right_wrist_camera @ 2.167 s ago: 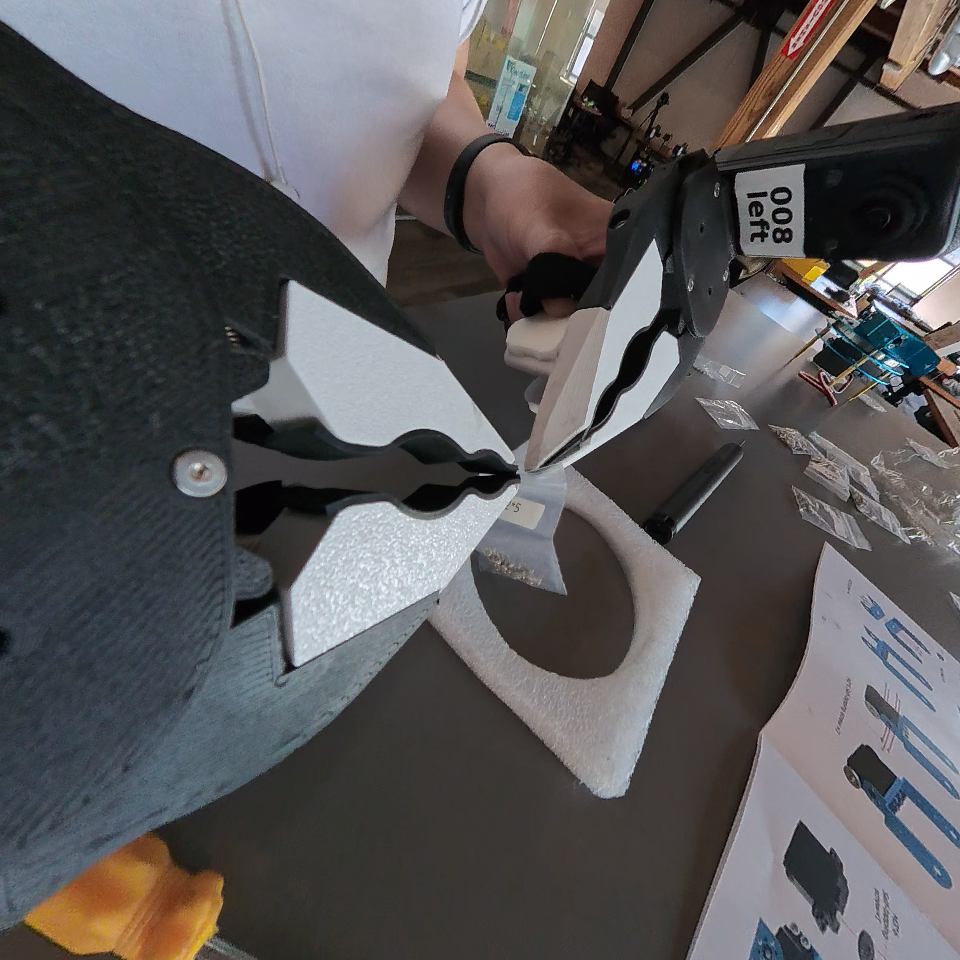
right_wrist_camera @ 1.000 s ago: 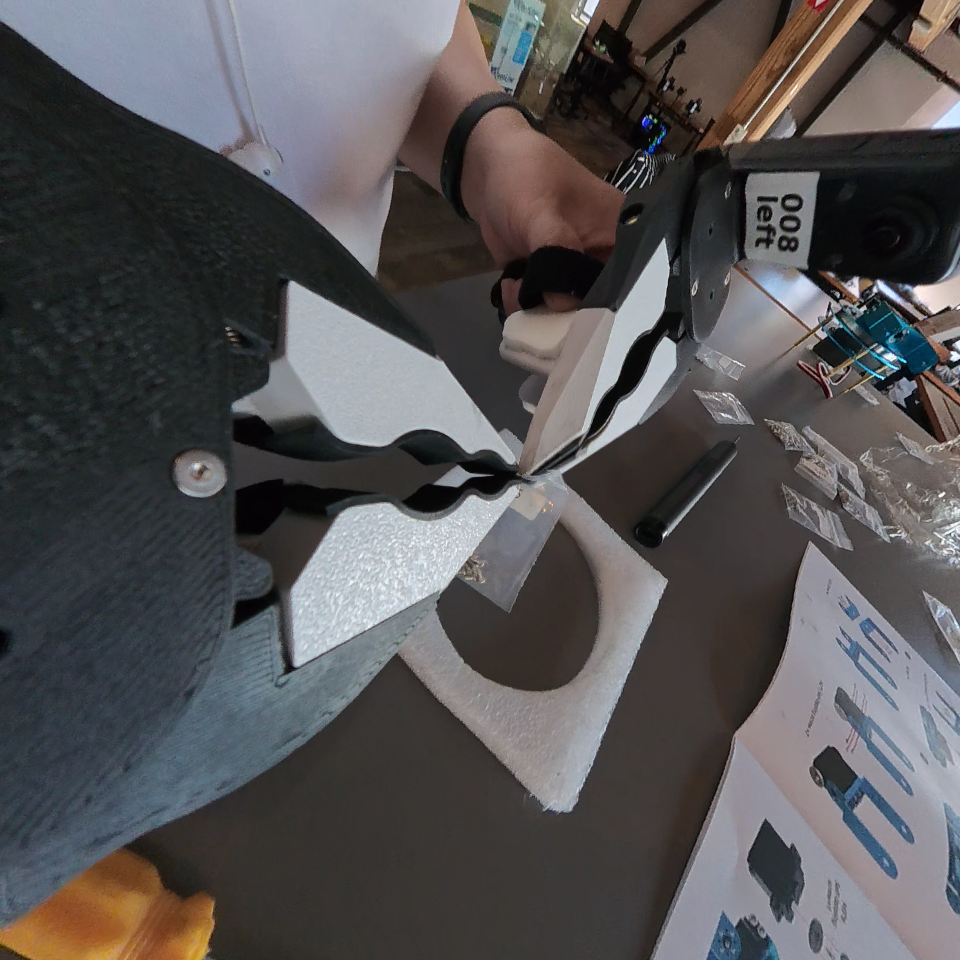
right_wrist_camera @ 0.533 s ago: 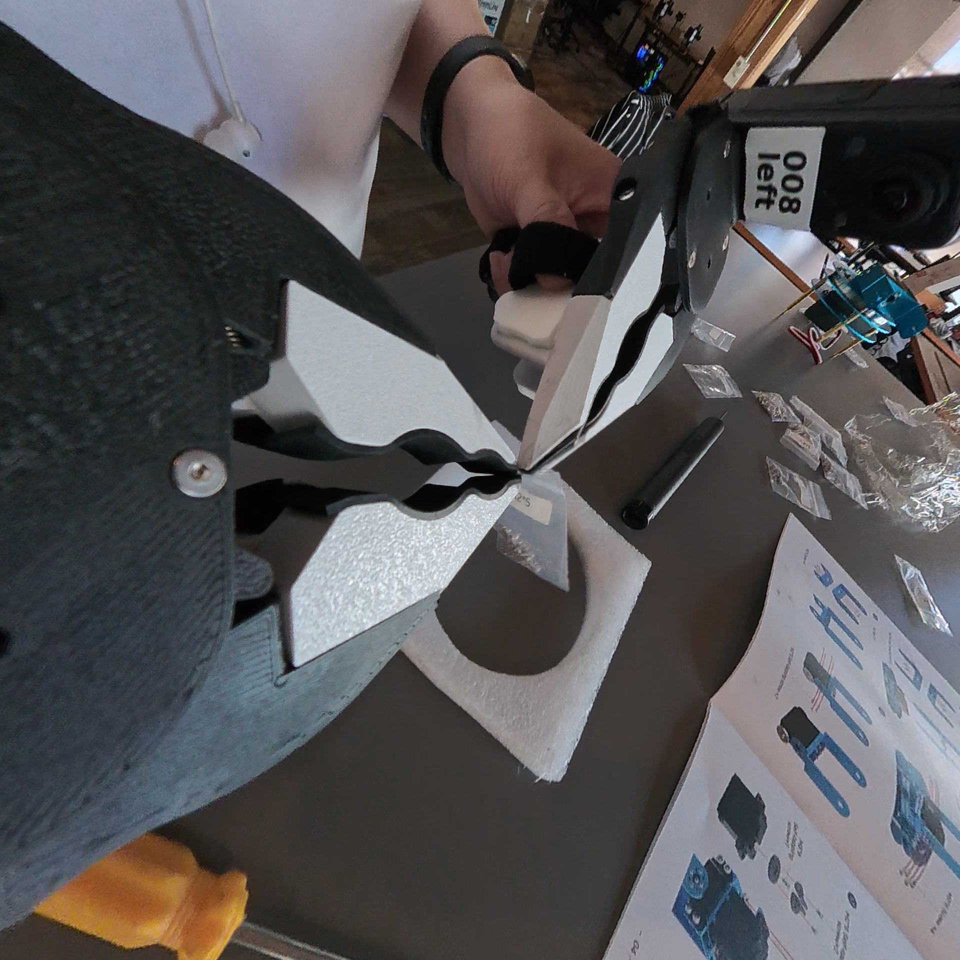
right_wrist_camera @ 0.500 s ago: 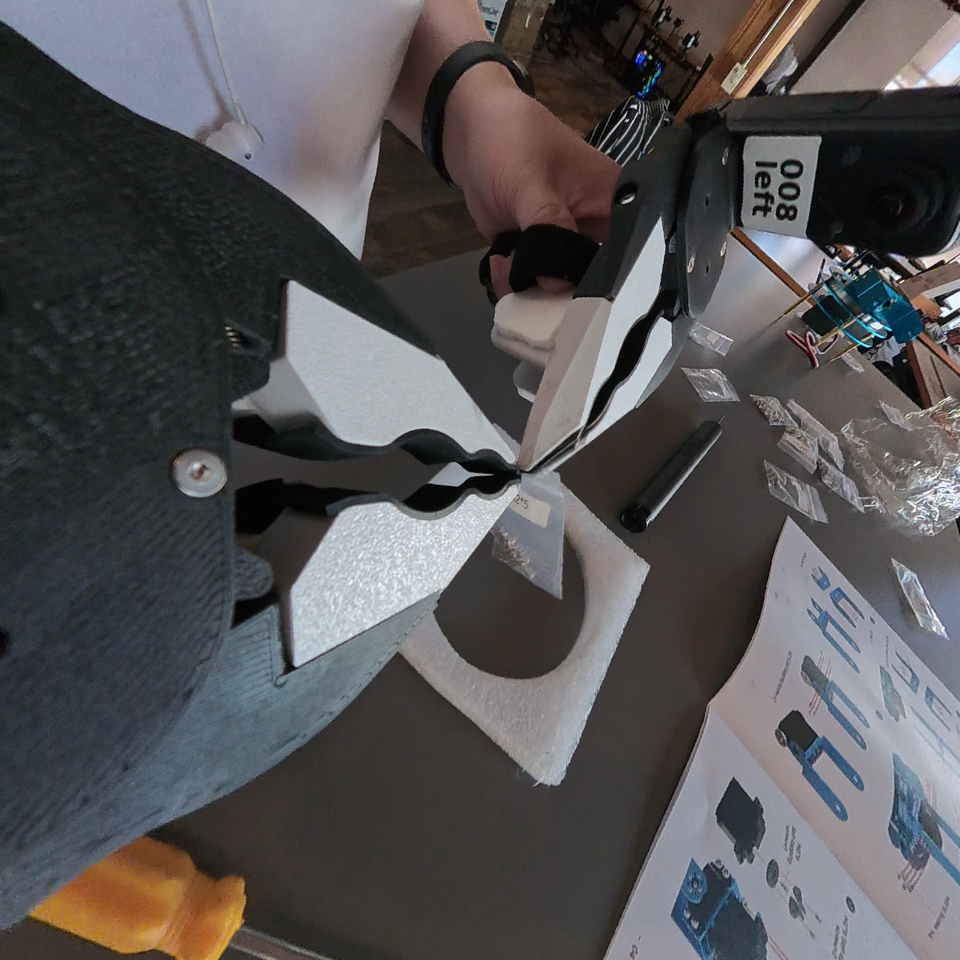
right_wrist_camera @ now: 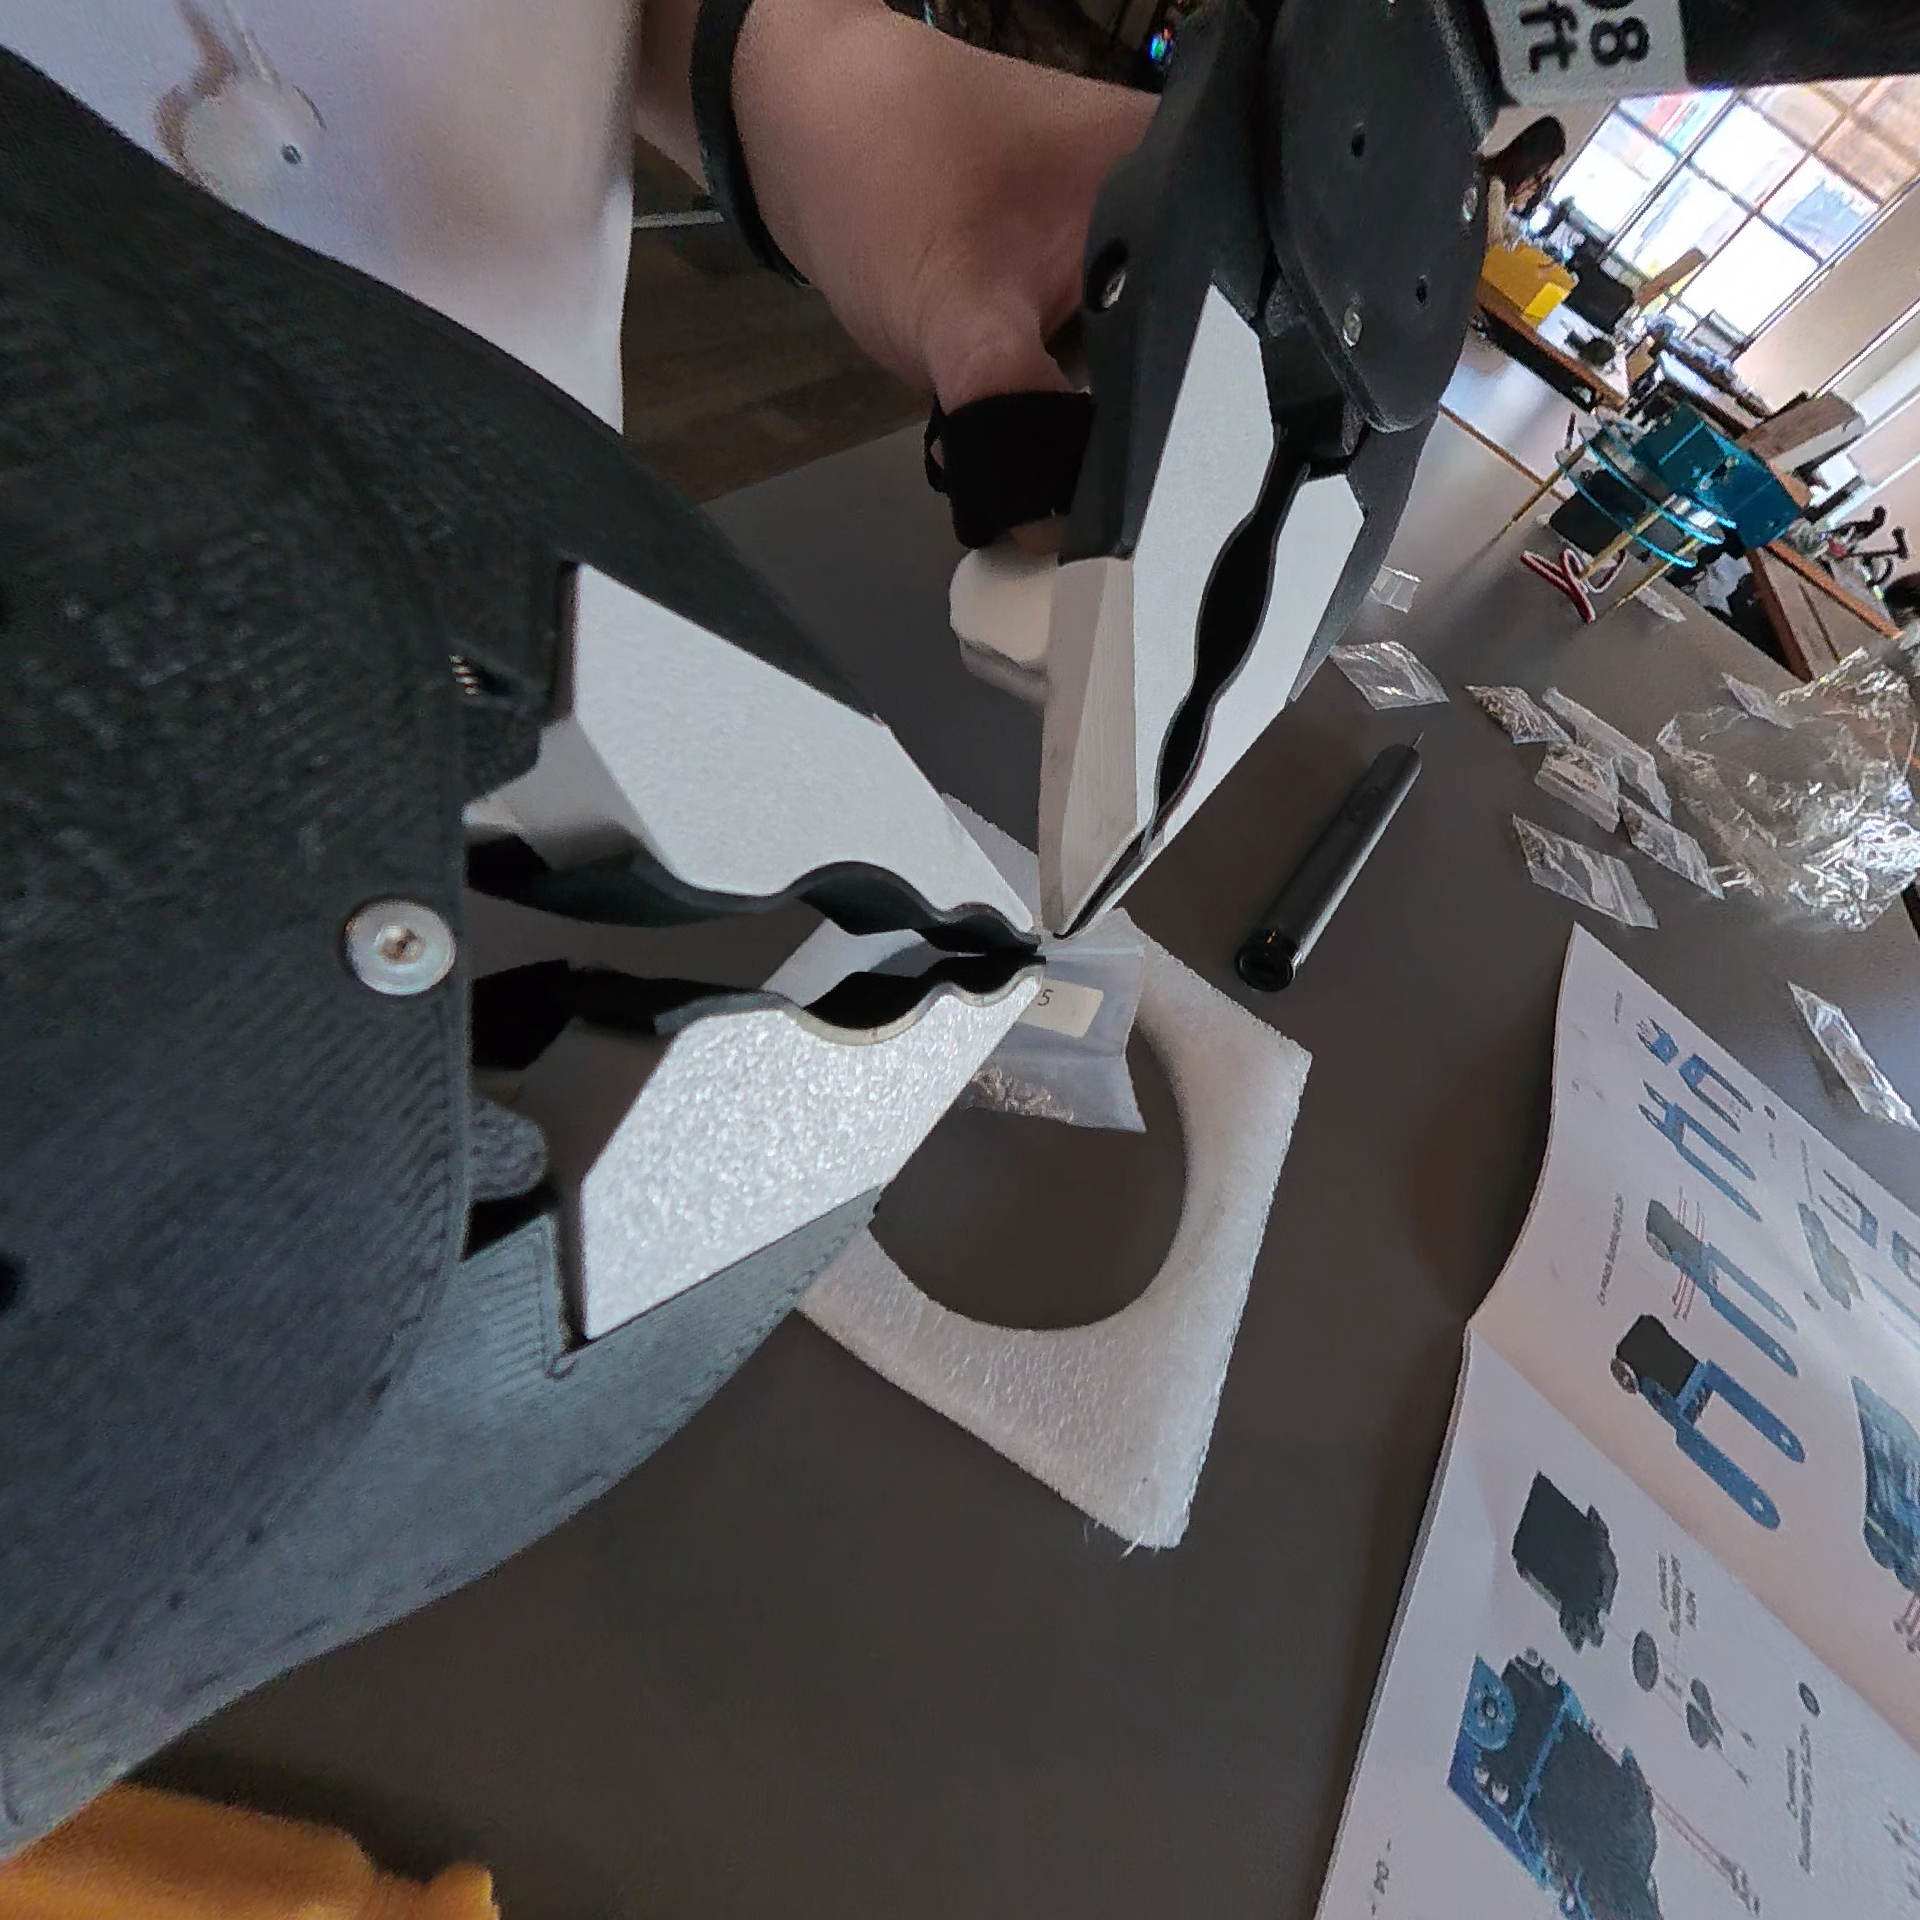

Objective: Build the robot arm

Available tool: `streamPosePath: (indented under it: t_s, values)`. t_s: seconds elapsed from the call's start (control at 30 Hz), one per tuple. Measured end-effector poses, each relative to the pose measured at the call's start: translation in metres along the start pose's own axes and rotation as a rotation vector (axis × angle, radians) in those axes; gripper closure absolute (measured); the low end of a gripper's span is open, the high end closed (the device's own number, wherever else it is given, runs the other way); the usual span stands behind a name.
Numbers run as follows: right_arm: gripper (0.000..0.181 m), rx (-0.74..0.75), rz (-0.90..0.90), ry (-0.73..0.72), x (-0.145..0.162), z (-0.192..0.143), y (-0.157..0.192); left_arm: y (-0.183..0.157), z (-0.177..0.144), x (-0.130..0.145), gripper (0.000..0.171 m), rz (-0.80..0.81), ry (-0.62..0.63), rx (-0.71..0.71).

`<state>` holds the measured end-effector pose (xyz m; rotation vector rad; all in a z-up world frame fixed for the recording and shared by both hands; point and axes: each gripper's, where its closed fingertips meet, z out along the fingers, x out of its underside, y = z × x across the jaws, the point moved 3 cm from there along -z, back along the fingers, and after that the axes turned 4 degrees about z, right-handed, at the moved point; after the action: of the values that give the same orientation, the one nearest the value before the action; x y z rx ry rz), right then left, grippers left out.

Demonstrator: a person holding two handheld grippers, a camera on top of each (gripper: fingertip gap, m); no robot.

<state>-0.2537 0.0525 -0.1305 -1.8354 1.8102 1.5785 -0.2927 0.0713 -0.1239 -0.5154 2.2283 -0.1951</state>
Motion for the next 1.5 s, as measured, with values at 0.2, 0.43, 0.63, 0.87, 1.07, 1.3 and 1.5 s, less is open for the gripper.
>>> streamPosePath:
  t_s: [0.2, 0.43, 0.63, 0.87, 1.07, 1.3, 1.5]
  values:
    - [0.181, 0.107, -0.04, -0.008, 0.003, 0.0, -0.004, 0.013, -0.001, 0.01, 0.171, -0.035, 0.04, -0.082]
    - [0.181, 0.108, -0.038, -0.019, -0.001, -0.011, -0.003, -0.007, -0.001, 0.0, 0.171, 0.075, -0.014, -0.003]
    - [0.181, 0.035, -0.068, 0.03, -0.023, -0.025, 0.014, -0.022, -0.027, -0.014, 0.124, 0.353, -0.18, 0.022]
    - [0.181, 0.002, -0.088, 0.159, -0.026, -0.026, 0.034, -0.028, -0.027, -0.014, 0.089, 0.818, -0.279, -0.084]
    - [0.181, 0.022, -0.091, 0.219, -0.027, -0.026, 0.04, -0.028, -0.017, -0.015, 0.105, 0.929, -0.332, -0.1]
    - [0.181, 0.043, -0.096, 0.29, -0.023, -0.024, 0.042, -0.034, -0.015, -0.016, 0.126, 1.068, -0.369, -0.118]
    - [0.181, 0.083, -0.101, 0.294, -0.023, -0.023, 0.037, -0.031, -0.011, -0.016, 0.128, 1.063, -0.358, -0.135]
